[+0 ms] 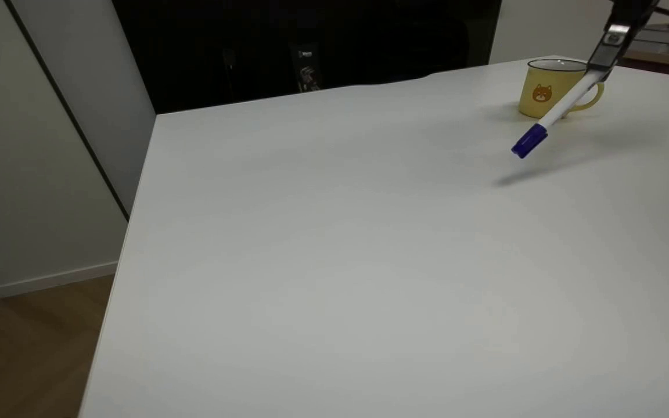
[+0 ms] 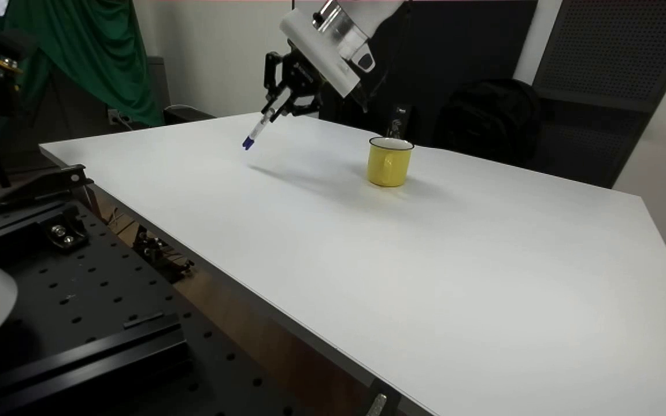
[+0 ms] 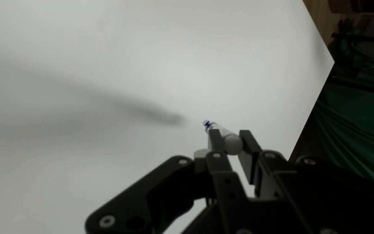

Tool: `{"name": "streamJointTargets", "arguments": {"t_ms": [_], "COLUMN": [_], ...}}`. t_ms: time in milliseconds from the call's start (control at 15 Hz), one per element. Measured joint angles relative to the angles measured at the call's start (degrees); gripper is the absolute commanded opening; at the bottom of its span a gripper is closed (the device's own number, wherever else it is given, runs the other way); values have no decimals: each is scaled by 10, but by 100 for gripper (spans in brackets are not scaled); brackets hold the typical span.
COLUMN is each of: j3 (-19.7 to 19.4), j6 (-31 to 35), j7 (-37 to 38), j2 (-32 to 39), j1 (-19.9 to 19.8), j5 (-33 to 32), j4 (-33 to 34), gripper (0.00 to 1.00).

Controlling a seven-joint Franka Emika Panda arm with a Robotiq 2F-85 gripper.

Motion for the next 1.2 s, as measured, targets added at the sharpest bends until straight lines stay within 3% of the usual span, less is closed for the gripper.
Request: {"name": "streamJointTargets", "arguments": {"t_ms": [67, 200, 467, 667, 1200], "j3": [-1, -3, -9, -17, -22], "j6": [0, 0, 12, 71, 338], "j7": [-1, -2, -1, 10, 161], "j2": [6, 15, 18, 13, -22], "j1": [2, 5, 11, 23, 63], "j5": [0, -1, -4, -15, -104], "j4": [-5, -9, -12, -13, -52], "gripper": [43, 49, 76, 98, 100]}}
